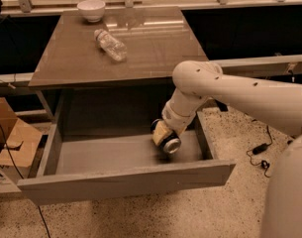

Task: Pick pepsi can from top drawer and place on counter

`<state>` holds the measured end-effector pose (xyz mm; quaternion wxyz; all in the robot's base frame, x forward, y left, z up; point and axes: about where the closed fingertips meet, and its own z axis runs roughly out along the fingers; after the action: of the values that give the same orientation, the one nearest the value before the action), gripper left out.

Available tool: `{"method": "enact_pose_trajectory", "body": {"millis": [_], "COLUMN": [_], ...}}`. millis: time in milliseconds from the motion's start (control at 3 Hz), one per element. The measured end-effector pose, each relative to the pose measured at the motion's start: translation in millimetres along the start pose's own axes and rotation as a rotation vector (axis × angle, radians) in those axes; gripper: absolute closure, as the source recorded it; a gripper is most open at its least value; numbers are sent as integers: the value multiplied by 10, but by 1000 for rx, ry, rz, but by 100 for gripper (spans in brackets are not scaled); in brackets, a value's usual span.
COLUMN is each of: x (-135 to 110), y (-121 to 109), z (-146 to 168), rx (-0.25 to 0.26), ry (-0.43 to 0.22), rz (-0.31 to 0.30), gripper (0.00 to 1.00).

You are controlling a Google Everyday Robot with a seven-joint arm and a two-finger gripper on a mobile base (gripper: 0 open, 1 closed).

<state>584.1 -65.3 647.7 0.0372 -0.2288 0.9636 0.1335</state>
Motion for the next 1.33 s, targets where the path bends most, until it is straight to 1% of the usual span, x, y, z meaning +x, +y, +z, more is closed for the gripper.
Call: {"method": "enact_pose_trajectory", "body": {"millis": [333,667,1000,1333], "x": [-4,54,94,-48], "y": [108,215,315,394], "z": [-351,-924,-1685,-2362], "rx": [-96,-148,-147,-99], "ry": [-93,-222,-400,-533], "rz": [-43,-156,-278,-378], "gripper": [100,100,100,100]}}
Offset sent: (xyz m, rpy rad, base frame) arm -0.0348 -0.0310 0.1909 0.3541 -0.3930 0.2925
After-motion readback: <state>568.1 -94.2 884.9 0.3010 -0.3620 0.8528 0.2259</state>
